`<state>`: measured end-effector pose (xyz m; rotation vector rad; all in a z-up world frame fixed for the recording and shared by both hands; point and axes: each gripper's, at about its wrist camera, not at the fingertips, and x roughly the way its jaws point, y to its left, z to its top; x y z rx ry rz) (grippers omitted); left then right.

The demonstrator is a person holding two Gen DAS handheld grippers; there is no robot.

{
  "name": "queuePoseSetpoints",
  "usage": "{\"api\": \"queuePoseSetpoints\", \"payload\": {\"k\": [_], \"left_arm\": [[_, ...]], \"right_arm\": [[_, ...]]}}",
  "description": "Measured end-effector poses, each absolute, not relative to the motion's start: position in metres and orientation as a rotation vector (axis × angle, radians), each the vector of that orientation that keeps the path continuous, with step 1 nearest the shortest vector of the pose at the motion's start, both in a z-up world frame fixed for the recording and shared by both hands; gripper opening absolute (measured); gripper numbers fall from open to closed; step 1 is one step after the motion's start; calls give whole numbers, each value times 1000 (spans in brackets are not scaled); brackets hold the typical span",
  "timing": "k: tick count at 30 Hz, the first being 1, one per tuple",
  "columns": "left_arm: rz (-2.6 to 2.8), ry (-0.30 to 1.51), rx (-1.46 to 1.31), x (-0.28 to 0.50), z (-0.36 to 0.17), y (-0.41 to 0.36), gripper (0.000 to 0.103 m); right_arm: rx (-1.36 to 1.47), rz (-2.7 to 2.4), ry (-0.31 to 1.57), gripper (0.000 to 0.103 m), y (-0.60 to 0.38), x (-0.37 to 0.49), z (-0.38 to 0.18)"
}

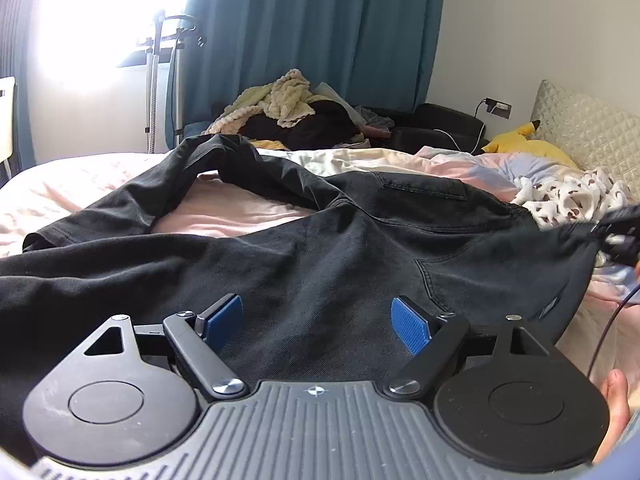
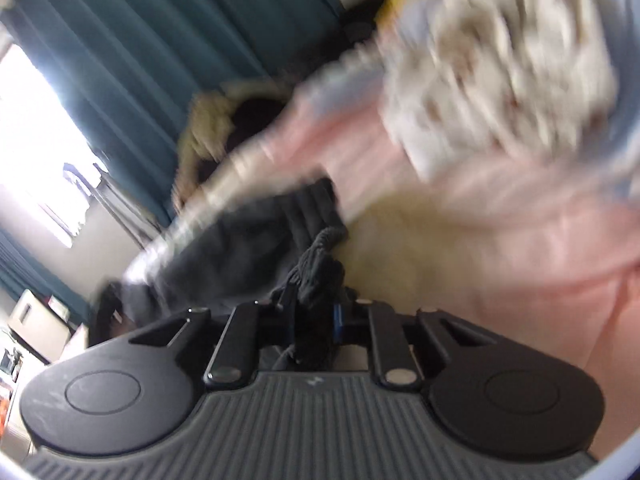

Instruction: Fold clothes

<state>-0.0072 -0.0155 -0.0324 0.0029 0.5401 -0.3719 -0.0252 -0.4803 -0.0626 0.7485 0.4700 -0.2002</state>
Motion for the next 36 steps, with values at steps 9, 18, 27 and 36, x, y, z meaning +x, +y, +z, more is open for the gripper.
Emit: {"api": "queuePoseSetpoints", "payload": {"k": [9, 18, 27, 36], "left_arm": [[-355, 546, 27, -10, -32, -12, 85], [-367, 519, 43, -18, -29, -10, 85], [-374, 500, 21, -28, -25, -5, 87], [-346, 480, 17, -32, -22, -1, 87]], "right_arm": [[653, -278, 743, 19, -487, -40, -119], [588, -293, 745, 49, -478, -46, -95], [401, -397, 709, 79, -457, -40, -57], [284, -126, 591, 80, -360, -2, 0]]}}
